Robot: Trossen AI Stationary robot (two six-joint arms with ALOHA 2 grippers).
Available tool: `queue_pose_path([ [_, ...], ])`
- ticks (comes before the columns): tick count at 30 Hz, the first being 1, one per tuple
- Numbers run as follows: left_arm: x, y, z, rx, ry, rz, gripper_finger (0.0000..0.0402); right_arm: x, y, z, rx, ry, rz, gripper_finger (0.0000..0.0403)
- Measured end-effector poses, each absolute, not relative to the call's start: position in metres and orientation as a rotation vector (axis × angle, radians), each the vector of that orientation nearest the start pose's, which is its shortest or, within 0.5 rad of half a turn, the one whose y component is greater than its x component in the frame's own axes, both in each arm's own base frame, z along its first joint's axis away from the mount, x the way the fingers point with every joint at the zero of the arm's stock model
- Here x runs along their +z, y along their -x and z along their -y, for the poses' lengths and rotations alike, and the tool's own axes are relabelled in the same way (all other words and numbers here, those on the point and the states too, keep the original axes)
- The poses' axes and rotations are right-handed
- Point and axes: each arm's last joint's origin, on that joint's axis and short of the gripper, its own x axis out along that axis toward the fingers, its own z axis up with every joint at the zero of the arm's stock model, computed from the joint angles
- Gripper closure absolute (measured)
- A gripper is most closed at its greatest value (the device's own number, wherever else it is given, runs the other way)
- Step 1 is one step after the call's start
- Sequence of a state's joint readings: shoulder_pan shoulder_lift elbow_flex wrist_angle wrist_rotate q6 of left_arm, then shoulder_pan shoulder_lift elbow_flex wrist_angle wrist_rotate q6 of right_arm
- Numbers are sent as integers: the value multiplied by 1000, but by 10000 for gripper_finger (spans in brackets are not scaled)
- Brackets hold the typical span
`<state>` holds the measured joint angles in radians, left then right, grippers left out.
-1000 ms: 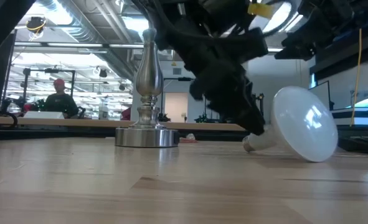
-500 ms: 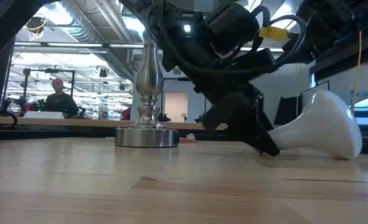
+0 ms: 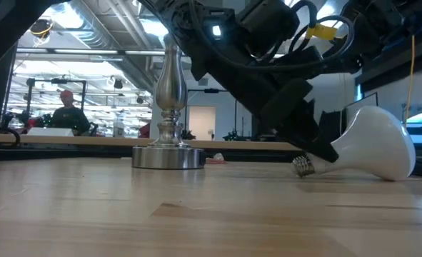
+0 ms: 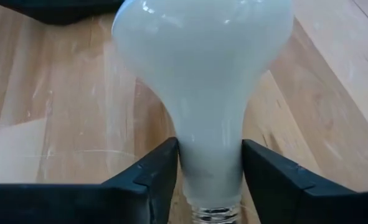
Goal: Screw lightbulb
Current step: Insert the white lightbulb on the silver lamp
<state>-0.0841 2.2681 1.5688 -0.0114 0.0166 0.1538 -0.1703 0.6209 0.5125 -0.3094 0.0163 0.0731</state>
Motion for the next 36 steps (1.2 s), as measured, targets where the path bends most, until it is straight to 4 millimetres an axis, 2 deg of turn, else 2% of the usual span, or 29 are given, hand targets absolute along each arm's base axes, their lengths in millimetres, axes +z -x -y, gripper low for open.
queue_pose_path([
  [4, 131, -487, 43, -155, -171, -703, 282, 251, -142, 25, -202, -103, -410, 81],
  [7, 130, -487, 45, -155, -160, -702, 282, 251, -141, 25, -201, -104, -412, 81],
  [15, 127, -488, 46, -139, -109, -702, 171, 251, -142, 25, -193, -118, -410, 81],
  [20, 119, -494, 47, -115, -53, -650, 152, 251, -141, 25, -193, -118, -410, 81],
  [25, 115, -495, 47, -105, -23, -647, 185, 250, -141, 24, -196, -132, -414, 81],
  [31, 116, -496, 47, -105, -24, -632, 271, 251, -141, 25, -196, -132, -411, 81],
  [36, 129, -494, 50, -106, -11, -618, 273, 251, -141, 24, -196, -132, -413, 81],
])
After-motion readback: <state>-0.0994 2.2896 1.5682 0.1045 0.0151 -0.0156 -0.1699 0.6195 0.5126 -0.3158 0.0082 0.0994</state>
